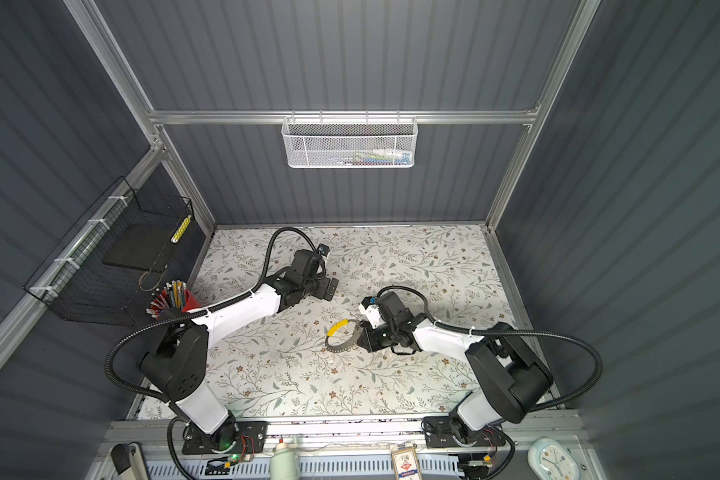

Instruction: Put the keys on the keyring

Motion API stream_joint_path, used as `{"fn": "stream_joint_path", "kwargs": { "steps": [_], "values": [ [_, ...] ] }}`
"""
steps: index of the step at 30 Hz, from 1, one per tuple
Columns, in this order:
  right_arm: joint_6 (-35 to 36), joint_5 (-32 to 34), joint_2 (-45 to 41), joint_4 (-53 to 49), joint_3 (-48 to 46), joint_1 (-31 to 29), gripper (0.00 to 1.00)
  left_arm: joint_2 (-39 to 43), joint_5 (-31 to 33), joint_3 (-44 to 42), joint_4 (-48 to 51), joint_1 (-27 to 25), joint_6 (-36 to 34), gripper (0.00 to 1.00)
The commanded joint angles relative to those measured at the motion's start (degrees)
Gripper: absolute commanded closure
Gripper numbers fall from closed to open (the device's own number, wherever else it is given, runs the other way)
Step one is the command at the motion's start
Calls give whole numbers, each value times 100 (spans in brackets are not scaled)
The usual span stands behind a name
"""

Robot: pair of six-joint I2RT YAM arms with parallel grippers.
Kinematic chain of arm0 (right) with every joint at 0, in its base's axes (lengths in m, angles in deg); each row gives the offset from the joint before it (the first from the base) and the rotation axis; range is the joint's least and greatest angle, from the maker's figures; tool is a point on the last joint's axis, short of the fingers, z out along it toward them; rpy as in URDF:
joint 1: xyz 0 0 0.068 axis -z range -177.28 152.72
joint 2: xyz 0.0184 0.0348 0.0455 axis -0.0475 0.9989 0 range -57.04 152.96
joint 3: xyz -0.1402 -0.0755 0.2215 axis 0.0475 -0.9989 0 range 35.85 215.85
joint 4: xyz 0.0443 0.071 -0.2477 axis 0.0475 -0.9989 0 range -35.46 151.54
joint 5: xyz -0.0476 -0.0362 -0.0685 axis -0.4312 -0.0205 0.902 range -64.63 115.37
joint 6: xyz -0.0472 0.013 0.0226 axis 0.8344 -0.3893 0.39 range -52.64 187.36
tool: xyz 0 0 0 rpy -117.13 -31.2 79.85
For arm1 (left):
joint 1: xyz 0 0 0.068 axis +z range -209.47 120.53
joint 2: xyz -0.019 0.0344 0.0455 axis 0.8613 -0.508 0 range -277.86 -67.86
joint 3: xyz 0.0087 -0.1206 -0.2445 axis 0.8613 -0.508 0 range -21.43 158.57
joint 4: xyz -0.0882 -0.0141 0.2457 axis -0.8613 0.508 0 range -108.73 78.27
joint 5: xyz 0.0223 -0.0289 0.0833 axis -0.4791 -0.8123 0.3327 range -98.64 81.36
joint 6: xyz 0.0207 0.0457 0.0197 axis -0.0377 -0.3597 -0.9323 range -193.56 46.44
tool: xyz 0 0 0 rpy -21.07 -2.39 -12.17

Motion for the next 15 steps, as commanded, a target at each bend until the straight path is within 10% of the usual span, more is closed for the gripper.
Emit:
{"fn": "stream_joint_path", "kwargs": {
  "steps": [1, 15],
  "values": [
    [-379, 145, 167, 235, 162, -103, 84, 127, 139, 91, 296, 2, 59, 0],
    [-556, 252, 579, 315, 304, -232, 85, 281, 173, -181, 247, 11, -136, 1]
  ]
}}
